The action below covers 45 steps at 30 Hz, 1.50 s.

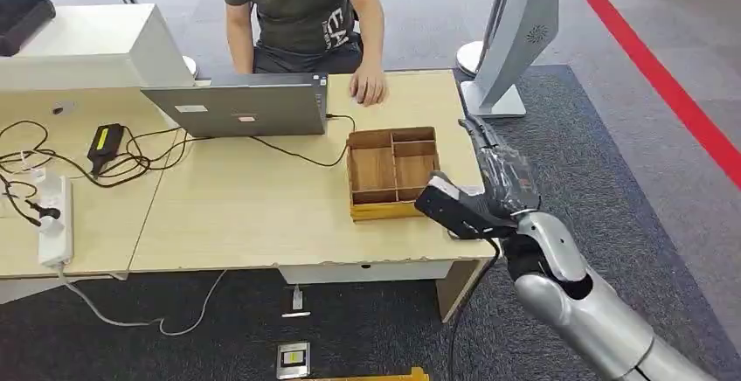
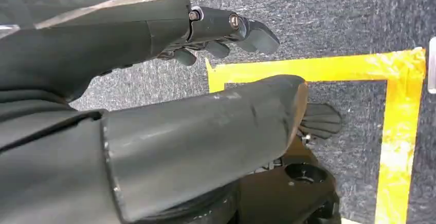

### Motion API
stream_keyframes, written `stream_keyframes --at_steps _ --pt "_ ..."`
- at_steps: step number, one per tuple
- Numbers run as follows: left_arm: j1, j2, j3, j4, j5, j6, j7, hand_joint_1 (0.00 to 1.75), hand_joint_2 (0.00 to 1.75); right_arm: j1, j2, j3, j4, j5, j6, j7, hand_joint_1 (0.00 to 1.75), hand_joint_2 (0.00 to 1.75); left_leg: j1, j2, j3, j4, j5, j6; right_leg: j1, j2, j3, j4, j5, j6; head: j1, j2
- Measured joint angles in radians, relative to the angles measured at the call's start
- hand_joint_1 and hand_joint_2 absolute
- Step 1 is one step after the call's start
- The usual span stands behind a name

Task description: Pass the card to the sensor for recognition and then transmit it.

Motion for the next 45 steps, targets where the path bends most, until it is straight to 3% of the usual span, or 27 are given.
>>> stream_keyframes --at_steps 3,4,10,16,18,33,45 --pt "0.000 0.000 0.005 0.000 0.005 0.003 0.025 0.00 0.00 0.029 -0.002 0.013 -0.026 0.028 -0.028 0.002 0.00 0.00 0.000 0.000 0.000 0.000 0.000 0.000 0.000 0.000 0.000 0.000 0.000 0.000 0.000 0.000" --pt "0.000 0.000 0.006 0.000 0.005 0.005 0.031 0.00 0.00 0.040 -0.001 0.016 -0.032 0.034 -0.039 -0.002 0.00 1.75 0.000 0.000 0.000 0.000 0.000 0.000 0.000 0.000 0.000 0.000 0.000 0.000 0.000 0.000" --pt "-0.001 0.000 0.011 0.000 0.011 0.016 0.030 0.00 0.00 0.086 0.010 0.035 -0.019 0.128 -0.048 0.003 0.00 1.75 0.000 0.000 0.000 0.000 0.000 0.000 0.000 0.000 0.000 0.000 0.000 0.000 0.000 0.000" --pt "-0.001 0.000 0.018 0.000 0.015 0.018 0.024 0.00 0.00 0.102 0.019 0.039 0.026 0.469 -0.024 0.092 0.00 1.75 0.000 0.000 0.000 0.000 0.000 0.000 0.000 0.000 0.000 0.000 0.000 0.000 0.000 0.000" --pt "-0.001 0.000 0.021 0.000 0.016 0.014 0.007 0.00 0.00 0.106 0.021 0.038 0.047 0.508 0.002 0.100 0.00 1.75 0.000 0.000 0.000 0.000 0.000 0.000 0.000 0.000 0.000 0.000 0.000 0.000 0.000 0.000" --pt "-0.002 -0.004 0.022 0.000 0.006 0.000 0.017 0.00 0.00 0.109 0.073 0.019 0.148 0.497 0.061 0.086 0.00 1.75 0.000 0.000 -0.001 0.000 0.000 0.000 0.000 0.000 0.000 0.000 0.000 0.000 0.000 0.000" --pt "-0.006 -0.004 0.021 0.000 -0.015 -0.011 0.026 0.00 0.00 0.025 0.152 0.026 0.246 0.427 0.095 0.032 0.00 1.75 0.000 0.000 -0.001 0.000 0.000 0.000 0.000 0.000 0.000 0.001 0.000 0.000 0.000 0.000"
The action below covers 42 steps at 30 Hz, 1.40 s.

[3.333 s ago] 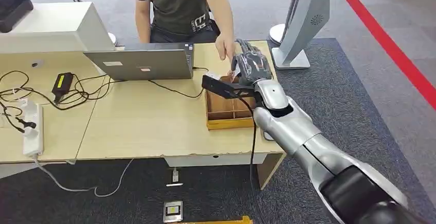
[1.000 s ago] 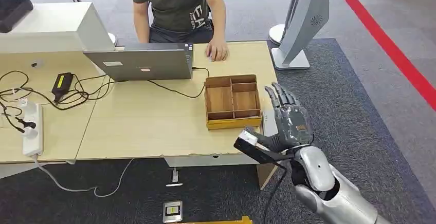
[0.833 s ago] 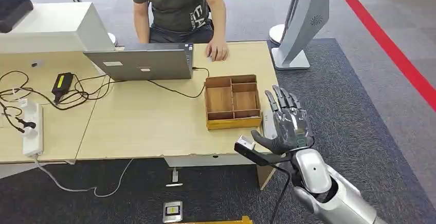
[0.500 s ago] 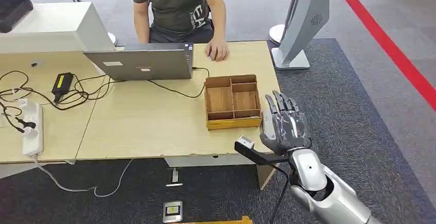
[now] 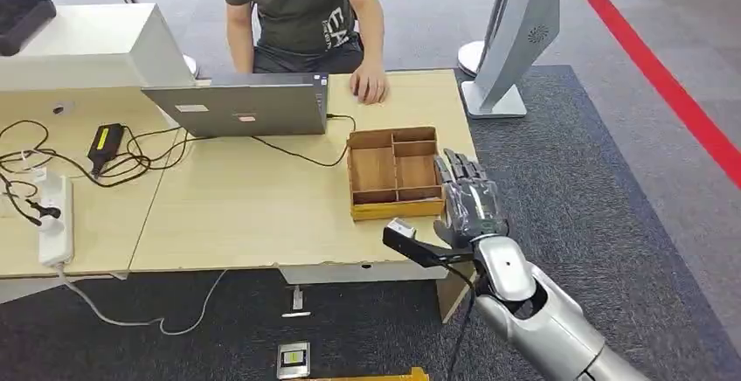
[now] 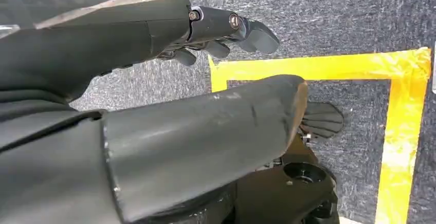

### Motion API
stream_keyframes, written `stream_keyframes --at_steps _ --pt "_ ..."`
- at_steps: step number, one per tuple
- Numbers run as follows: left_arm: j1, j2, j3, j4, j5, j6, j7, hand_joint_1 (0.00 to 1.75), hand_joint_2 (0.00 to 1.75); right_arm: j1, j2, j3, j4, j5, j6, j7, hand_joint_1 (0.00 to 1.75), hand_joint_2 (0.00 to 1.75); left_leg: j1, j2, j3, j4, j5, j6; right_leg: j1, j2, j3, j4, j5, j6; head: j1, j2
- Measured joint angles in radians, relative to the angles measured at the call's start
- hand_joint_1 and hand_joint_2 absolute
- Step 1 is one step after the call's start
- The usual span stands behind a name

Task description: Pass the card to the sensor for recognition and then transmit it.

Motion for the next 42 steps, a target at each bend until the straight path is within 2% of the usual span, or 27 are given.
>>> stream_keyframes --at_steps 9,19,31,42 --pt "-0.002 0.000 -0.001 0.000 -0.008 -0.010 -0.015 0.00 0.00 -0.072 0.062 0.026 0.095 -0.046 0.009 -0.019 0.00 1.75 0.000 0.000 0.000 0.000 0.000 0.000 0.000 0.000 0.000 0.000 0.000 0.000 0.000 0.000" --pt "-0.002 0.000 -0.001 0.000 -0.002 -0.009 0.006 0.00 0.00 -0.140 0.116 0.051 0.263 -0.121 -0.079 -0.026 0.00 1.75 0.000 0.000 0.000 0.000 0.000 0.000 0.000 0.000 0.000 0.000 0.000 0.000 0.000 0.000" --pt "-0.001 0.000 -0.001 0.000 0.008 0.000 0.003 0.00 0.00 -0.167 0.138 0.062 0.404 -0.127 -0.101 -0.030 0.00 1.75 0.000 0.000 0.000 0.000 0.000 0.000 0.000 0.000 0.000 0.000 0.000 0.000 0.000 0.000" --pt "-0.001 0.000 -0.001 0.000 0.008 0.003 0.000 0.00 0.00 -0.168 0.167 0.064 0.455 -0.121 -0.099 -0.035 0.00 1.75 0.000 0.000 0.000 0.000 0.000 0.000 0.000 0.000 0.000 0.000 0.000 0.000 0.000 0.000"
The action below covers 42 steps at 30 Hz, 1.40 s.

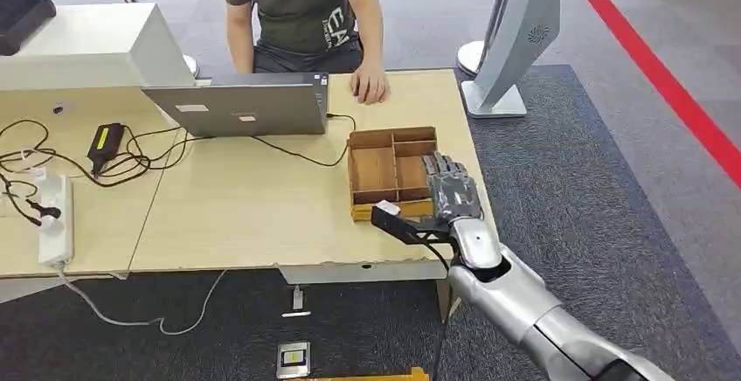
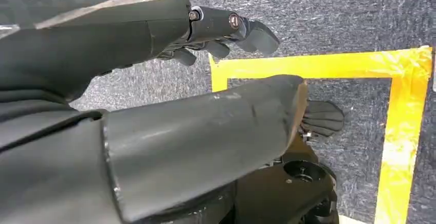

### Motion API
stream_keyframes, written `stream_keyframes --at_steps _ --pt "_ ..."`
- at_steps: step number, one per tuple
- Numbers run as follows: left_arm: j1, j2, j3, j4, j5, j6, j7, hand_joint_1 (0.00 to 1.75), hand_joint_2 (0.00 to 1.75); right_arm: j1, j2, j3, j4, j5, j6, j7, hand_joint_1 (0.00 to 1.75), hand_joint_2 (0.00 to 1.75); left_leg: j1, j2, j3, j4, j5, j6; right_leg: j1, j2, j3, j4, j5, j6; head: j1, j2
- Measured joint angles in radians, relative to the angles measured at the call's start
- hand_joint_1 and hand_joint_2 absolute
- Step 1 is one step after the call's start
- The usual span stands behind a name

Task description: Pass the card to the sensor for recognition and then transmit it.

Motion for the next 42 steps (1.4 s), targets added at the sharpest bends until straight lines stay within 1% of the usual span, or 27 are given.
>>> stream_keyframes --at_steps 6,11,21,29,33,34,42 --pt "0.000 0.000 0.000 0.000 0.000 0.000 -0.011 0.00 0.00 0.000 0.017 0.000 0.031 0.000 -0.015 -0.016 0.00 1.75 0.000 0.000 0.000 0.000 0.000 0.000 0.000 0.000 0.000 0.000 0.000 0.000 0.000 0.000" --pt "0.000 0.000 0.000 0.000 0.005 0.006 0.005 0.00 0.00 -0.001 0.027 0.000 0.050 0.006 -0.016 -0.014 0.00 1.75 0.000 0.000 0.000 0.000 0.000 0.000 0.000 0.000 0.000 0.000 0.000 0.000 0.000 0.000" --pt "0.000 0.000 0.000 0.000 0.015 0.009 0.008 0.00 0.00 -0.003 0.033 0.000 0.069 0.018 -0.012 -0.005 0.00 1.75 0.000 0.000 0.000 0.000 0.000 0.000 0.000 0.000 0.000 0.000 0.000 0.000 0.000 0.000" --pt "0.000 0.000 0.000 0.000 0.014 0.006 0.003 0.00 0.00 -0.004 0.045 0.000 0.073 0.041 0.021 0.006 0.00 1.75 0.000 0.000 0.000 0.000 0.000 0.000 0.000 0.000 0.000 0.000 0.000 0.000 0.000 0.000" --pt "0.000 0.000 0.000 0.000 0.014 0.006 0.004 0.00 0.00 -0.004 0.049 0.000 0.073 0.045 0.026 0.008 0.00 1.75 0.000 0.000 0.000 0.000 0.000 0.000 0.000 0.000 0.000 0.000 0.000 0.000 0.000 0.000" --pt "0.000 0.000 0.000 0.000 0.014 0.006 0.007 0.00 0.00 -0.004 0.049 0.000 0.073 0.045 0.028 0.008 1.75 1.75 0.000 0.000 0.000 0.000 0.000 0.000 0.000 0.000 0.000 0.000 0.000 0.000 0.000 0.000" --pt "0.000 0.000 0.000 0.000 0.015 0.006 0.024 0.00 0.00 -0.001 0.053 0.000 0.073 0.032 0.058 -0.003 1.75 1.75 0.000 0.000 0.000 0.000 0.000 0.000 0.000 0.000 0.000 0.000 0.000 0.000 0.000 0.000"
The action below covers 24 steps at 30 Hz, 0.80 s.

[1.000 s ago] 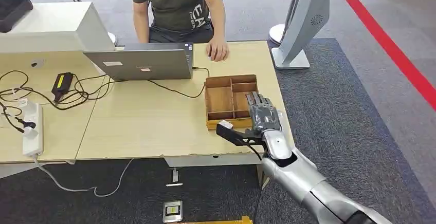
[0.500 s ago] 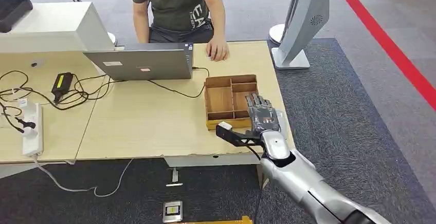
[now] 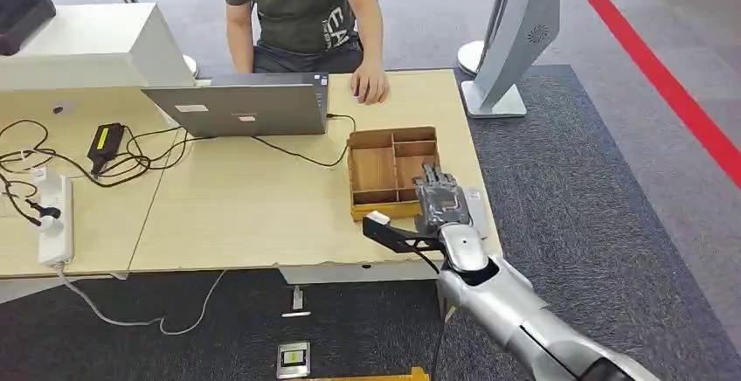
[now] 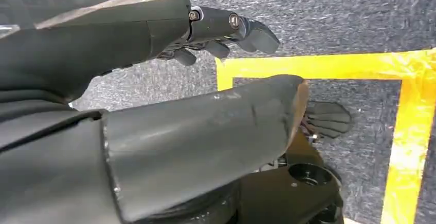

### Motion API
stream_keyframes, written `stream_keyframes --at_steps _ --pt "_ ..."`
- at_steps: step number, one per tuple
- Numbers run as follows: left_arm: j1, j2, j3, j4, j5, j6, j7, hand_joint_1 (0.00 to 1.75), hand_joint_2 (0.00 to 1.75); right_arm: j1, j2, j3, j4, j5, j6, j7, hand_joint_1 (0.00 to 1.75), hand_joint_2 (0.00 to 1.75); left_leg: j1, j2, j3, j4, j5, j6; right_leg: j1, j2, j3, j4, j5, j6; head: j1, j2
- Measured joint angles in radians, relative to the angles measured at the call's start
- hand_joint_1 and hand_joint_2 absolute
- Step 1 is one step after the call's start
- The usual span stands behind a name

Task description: Pass the card to the sensor for recognition and then transmit it.

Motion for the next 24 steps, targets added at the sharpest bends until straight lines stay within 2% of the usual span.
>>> stream_keyframes --at_steps 24 --pt "0.000 0.000 0.000 0.000 -0.002 -0.004 -0.005 0.00 0.00 0.000 0.010 0.001 0.000 0.000 -0.003 -0.006 1.75 1.75 0.000 0.000 0.001 0.000 0.000 0.000 0.000 0.000 0.000 0.000 0.000 0.000 0.000 0.000"
